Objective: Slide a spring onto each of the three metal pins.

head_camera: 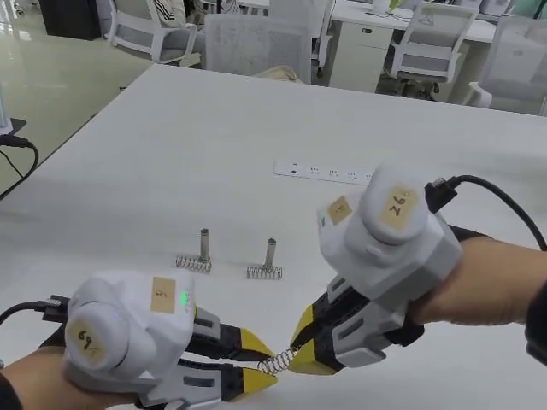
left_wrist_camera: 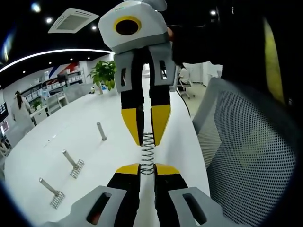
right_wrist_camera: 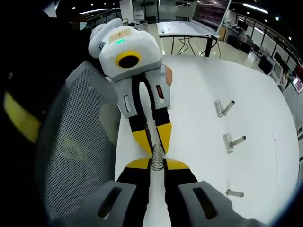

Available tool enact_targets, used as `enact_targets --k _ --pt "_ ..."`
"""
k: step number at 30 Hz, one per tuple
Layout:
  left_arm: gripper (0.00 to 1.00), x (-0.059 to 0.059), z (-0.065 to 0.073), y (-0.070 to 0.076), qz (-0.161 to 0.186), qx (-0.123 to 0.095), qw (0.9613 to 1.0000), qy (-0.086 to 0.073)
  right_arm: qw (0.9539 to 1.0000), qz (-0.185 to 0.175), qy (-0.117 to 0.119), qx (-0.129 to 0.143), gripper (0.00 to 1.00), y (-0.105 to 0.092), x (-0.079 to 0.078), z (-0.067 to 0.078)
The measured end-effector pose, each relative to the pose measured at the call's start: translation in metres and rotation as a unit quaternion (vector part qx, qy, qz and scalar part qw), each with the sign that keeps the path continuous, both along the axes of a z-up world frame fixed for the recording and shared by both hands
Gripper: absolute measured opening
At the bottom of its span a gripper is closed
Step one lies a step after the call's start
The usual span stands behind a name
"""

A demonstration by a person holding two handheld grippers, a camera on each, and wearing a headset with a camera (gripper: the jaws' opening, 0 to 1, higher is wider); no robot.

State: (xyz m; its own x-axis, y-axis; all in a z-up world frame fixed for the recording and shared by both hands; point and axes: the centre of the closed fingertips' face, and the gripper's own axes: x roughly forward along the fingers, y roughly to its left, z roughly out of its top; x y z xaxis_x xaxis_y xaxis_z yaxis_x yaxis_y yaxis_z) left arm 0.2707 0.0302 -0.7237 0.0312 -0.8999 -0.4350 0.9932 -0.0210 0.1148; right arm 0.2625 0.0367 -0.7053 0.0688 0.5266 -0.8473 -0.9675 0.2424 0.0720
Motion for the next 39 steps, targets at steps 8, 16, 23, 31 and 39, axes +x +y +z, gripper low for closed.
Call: enact_targets --k 8,16,23,31,39 --pt "0.03 0.002 0.003 -0.001 0.006 -0.006 1.0 0.002 0.9998 -0.003 -0.016 0.013 0.07 0.006 0.004 0.008" --pt "0.03 0.004 0.006 -0.002 0.01 -0.013 0.9999 0.005 0.9994 -0.005 -0.025 0.025 0.07 0.013 0.009 0.015" --pt "0.03 0.004 0.008 -0.004 0.01 -0.014 0.9998 0.005 0.9989 -0.01 -0.029 0.036 0.07 0.017 0.012 0.019" --pt "0.03 0.004 0.01 -0.005 0.012 -0.016 0.9998 0.003 0.9986 -0.011 -0.033 0.039 0.07 0.018 0.012 0.021" --pt "0.03 0.006 0.01 -0.005 0.017 -0.02 0.9996 0.012 0.9987 -0.005 -0.034 0.037 0.08 0.02 0.012 0.021"
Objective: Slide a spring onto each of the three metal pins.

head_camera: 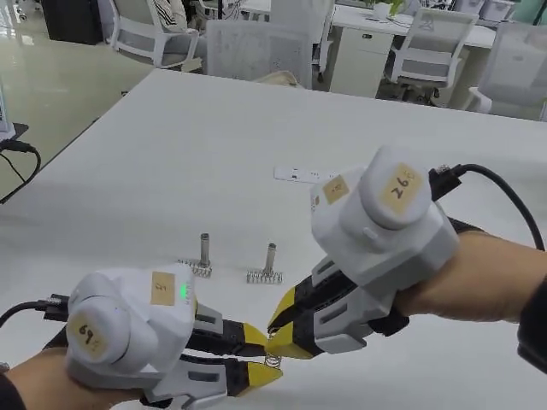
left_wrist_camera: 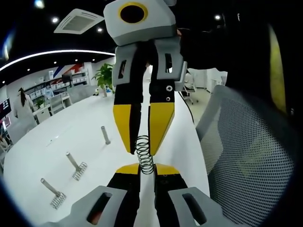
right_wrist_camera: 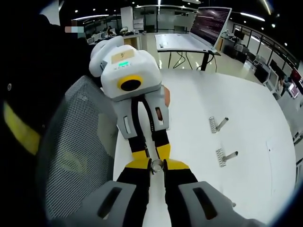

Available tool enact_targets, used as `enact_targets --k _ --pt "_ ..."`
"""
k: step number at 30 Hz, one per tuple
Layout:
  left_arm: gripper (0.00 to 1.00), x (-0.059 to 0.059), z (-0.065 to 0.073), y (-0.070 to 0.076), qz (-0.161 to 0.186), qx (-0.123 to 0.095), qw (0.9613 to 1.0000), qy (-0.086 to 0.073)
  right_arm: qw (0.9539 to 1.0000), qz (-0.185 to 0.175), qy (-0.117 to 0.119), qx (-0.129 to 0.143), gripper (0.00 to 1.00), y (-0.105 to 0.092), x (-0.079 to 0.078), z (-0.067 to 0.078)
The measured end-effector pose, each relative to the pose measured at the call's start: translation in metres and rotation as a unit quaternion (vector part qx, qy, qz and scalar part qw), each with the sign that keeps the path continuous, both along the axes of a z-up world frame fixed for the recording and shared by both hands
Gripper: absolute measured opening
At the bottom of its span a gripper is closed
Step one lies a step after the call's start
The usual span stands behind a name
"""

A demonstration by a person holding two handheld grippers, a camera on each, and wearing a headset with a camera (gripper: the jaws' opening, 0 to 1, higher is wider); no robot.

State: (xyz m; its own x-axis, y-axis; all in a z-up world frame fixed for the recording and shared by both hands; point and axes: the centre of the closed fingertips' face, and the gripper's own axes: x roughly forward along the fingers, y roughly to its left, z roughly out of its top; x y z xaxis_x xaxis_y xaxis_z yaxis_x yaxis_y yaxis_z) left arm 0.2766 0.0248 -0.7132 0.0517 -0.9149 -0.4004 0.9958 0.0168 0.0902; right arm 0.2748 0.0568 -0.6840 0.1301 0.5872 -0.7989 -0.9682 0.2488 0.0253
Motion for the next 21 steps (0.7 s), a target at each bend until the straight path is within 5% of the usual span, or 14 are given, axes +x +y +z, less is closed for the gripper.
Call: enact_targets --k 8,21 --pt "0.02 0.0043 0.0012 0.0016 0.01 -0.009 0.9998 0.016 0.9999 -0.004 0.009 0.0 0.13 0.0003 -0.0002 -0.0026" --pt "0.02 0.0029 0.0002 0.0017 0.008 -0.006 0.9998 0.018 0.9999 0.0 0.001 -0.014 0.08 -0.003 0.0025 -0.0062"
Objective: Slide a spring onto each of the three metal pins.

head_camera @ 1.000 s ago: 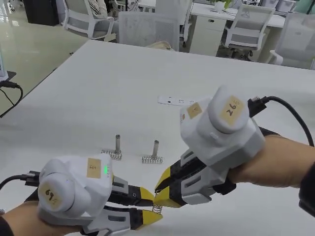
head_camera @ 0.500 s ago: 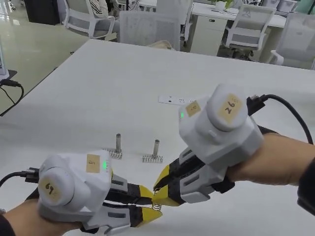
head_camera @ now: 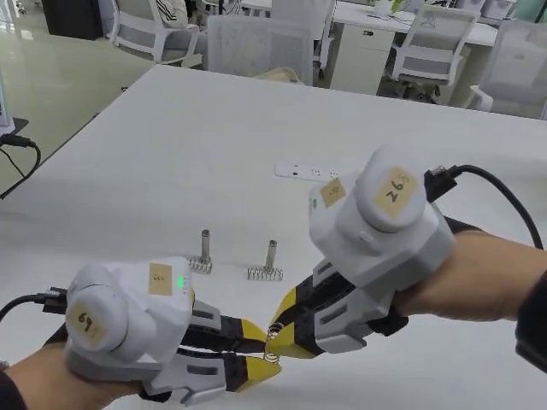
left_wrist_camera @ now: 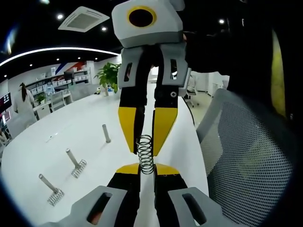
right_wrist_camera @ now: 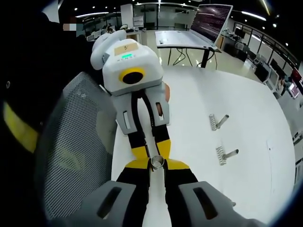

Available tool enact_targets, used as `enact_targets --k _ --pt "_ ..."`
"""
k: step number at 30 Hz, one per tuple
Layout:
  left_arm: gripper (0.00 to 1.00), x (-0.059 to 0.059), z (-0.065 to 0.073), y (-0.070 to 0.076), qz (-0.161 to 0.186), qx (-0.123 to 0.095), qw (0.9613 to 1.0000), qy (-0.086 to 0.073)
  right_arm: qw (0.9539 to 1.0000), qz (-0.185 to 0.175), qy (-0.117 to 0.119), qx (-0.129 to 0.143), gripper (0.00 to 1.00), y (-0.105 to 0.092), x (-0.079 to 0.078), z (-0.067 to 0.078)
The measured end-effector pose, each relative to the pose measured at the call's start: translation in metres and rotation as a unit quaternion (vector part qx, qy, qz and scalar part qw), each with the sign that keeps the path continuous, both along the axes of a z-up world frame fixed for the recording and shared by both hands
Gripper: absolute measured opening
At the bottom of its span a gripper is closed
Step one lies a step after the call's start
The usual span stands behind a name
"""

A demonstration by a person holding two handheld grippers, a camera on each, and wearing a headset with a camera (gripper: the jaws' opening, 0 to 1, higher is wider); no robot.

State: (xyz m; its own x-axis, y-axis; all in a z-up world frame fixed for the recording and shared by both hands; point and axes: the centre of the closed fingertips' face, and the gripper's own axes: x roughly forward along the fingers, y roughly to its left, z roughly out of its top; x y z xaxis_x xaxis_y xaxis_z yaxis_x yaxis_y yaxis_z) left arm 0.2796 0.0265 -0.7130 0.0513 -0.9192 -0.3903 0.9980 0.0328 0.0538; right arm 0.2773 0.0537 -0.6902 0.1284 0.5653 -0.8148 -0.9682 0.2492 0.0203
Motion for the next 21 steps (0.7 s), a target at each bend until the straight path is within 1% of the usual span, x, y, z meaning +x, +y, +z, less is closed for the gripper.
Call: enact_targets --k 4,7,9,11,15,20,21 --pt "0.03 0.0003 0.0002 0.0001 0.002 0.001 1.0 0.0 1.0 -0.001 0.0 0.001 0.08 0.0002 0.0005 0.0002" --pt "0.03 0.0015 0.0009 0.0001 0.005 0.0 1.0 -0.004 1.0 -0.004 -0.001 0.002 0.08 -0.0001 0.0013 0.0009" --pt "0.05 0.0017 0.002 -0.0001 0.006 -0.003 1.0 -0.001 1.0 -0.005 -0.001 0.004 0.08 0.0 0.0019 0.0018" --pt "0.1 0.0022 0.0034 -0.0003 0.009 -0.007 0.9999 0.003 1.0 -0.006 -0.001 0.005 0.08 -0.0002 0.0021 0.0021" --pt "0.15 0.0033 0.0036 0.0004 0.013 -0.009 0.9999 0.006 0.9999 -0.012 -0.003 0.008 0.08 -0.0018 0.004 0.003" --pt "0.24 0.0059 0.005 0.001 0.022 -0.017 0.9995 0.013 0.9998 -0.017 -0.005 0.008 0.08 -0.0043 0.0057 0.0042" --pt "0.26 0.0066 0.0062 0.001 0.025 -0.022 0.9993 0.017 0.9998 -0.017 -0.005 0.007 0.08 -0.005 0.006 0.0041"
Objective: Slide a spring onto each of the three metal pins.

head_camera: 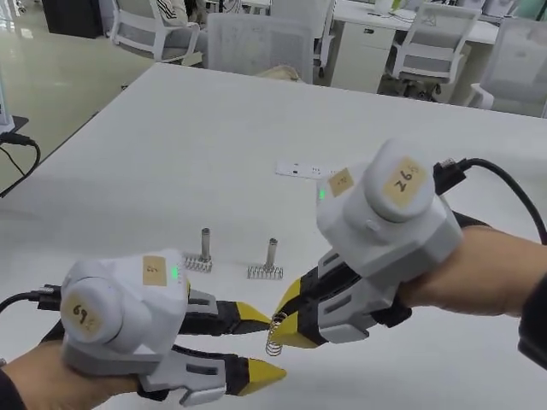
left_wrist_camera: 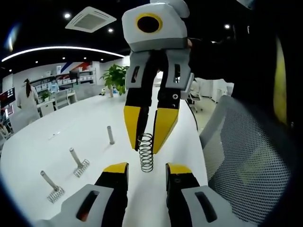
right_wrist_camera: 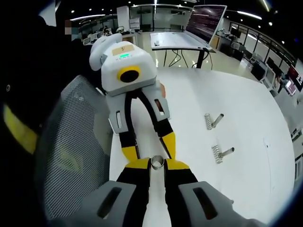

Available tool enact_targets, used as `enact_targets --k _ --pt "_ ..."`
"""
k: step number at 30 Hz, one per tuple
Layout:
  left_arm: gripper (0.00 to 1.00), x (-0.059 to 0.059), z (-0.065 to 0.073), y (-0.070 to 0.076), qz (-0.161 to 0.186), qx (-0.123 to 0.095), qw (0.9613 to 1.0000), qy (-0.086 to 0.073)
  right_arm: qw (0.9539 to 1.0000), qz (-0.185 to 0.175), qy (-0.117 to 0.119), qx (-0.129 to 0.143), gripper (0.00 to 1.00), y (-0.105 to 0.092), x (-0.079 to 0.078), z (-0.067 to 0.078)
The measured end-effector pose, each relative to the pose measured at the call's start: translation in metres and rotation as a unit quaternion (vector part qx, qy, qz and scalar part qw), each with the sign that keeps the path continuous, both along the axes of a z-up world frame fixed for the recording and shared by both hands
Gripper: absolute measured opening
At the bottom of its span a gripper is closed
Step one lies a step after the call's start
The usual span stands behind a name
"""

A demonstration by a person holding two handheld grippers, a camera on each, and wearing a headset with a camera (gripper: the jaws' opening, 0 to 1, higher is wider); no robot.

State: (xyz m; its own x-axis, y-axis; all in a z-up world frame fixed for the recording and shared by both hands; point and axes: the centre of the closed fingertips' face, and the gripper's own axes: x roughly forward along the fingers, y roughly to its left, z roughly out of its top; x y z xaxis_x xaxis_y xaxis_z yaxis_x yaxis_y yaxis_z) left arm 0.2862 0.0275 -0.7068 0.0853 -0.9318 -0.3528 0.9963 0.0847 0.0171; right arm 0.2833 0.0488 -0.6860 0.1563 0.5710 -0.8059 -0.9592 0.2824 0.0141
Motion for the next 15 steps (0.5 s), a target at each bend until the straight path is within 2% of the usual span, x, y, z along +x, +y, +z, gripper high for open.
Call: enact_targets --k 5,11,15 --pt "0.4 0.001 0.003 -0.001 0.005 -0.011 0.9999 0.01 1.0 -0.006 -0.002 -0.002 0.08 -0.004 0.002 0.0" --pt "0.52 0.002 0.004 -0.002 0.012 -0.018 0.9996 0.016 0.9999 -0.012 -0.003 -0.004 0.08 -0.009 0.004 0.001" --pt "0.55 0.004 0.006 -0.001 0.019 -0.025 0.9992 0.024 0.9998 -0.018 -0.005 -0.004 0.08 -0.014 0.006 0.003"
